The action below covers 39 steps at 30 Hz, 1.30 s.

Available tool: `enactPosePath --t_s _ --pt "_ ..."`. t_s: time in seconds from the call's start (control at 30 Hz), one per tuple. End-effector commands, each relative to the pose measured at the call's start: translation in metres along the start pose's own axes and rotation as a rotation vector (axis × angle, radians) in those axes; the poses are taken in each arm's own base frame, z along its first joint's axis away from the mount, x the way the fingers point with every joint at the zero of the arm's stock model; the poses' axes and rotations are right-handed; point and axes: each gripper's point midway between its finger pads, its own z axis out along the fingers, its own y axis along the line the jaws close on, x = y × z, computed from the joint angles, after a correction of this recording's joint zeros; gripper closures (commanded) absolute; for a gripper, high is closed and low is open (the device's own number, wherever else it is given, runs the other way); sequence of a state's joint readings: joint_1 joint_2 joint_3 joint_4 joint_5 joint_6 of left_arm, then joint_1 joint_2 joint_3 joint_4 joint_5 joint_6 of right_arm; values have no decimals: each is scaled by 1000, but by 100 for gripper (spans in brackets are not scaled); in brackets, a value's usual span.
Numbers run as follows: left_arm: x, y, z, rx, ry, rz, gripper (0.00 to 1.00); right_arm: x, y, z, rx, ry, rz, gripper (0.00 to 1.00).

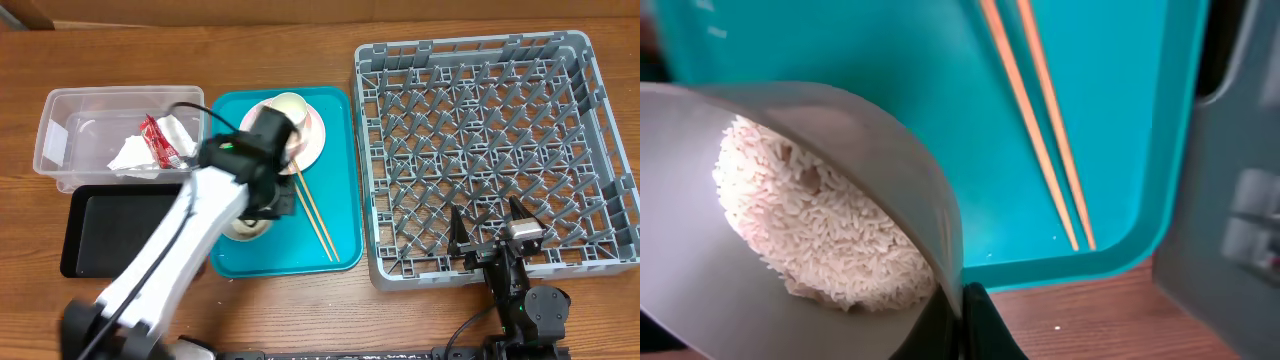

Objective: Sort waste into correct bins and load items into the dishwasher
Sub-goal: 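Carry the bowl left and tip the rice onto the black tray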

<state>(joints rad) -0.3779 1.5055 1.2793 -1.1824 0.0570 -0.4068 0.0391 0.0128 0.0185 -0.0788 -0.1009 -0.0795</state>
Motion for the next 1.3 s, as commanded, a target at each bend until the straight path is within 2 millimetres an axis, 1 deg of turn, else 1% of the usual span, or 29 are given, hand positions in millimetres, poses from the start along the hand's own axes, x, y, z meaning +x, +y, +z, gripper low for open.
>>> enactPosePath --t_s 0.0,0.13,0.23,0.37,0.5,0.63,0.77,0.97,1.03,1.13,1.27 --pt "-9 20 -27 29 -75 -24 96 2 0 0 -1 -4 -3 0" --pt "-12 54 -40 53 -88 -146 96 2 0 0 -1 -4 -3 0" --pt "-15 71 -42 109 -83 -189 96 2 0 0 -1 -4 -3 0" --pt "-17 100 -45 129 -92 -288 96 2 0 0 -1 -4 -3 0" --pt "-19 121 -50 172 -115 -388 96 2 0 0 -1 -4 -3 0" --pt "-28 143 -54 225 -174 -480 96 2 0 0 -1 -4 -3 0" --pt "-32 156 -51 298 -216 -546 96 2 0 0 -1 -4 -3 0" --pt "-31 179 -33 419 -278 -652 96 2 0 0 -1 -4 -3 0" --pt "-31 186 -30 480 -322 -660 96 2 0 0 -1 -4 -4 0" --pt "-30 195 -33 594 -413 -641 96 2 0 0 -1 -4 -4 0" --pt "-27 204 -48 742 -550 -606 96 2 0 0 -1 -4 -3 0"
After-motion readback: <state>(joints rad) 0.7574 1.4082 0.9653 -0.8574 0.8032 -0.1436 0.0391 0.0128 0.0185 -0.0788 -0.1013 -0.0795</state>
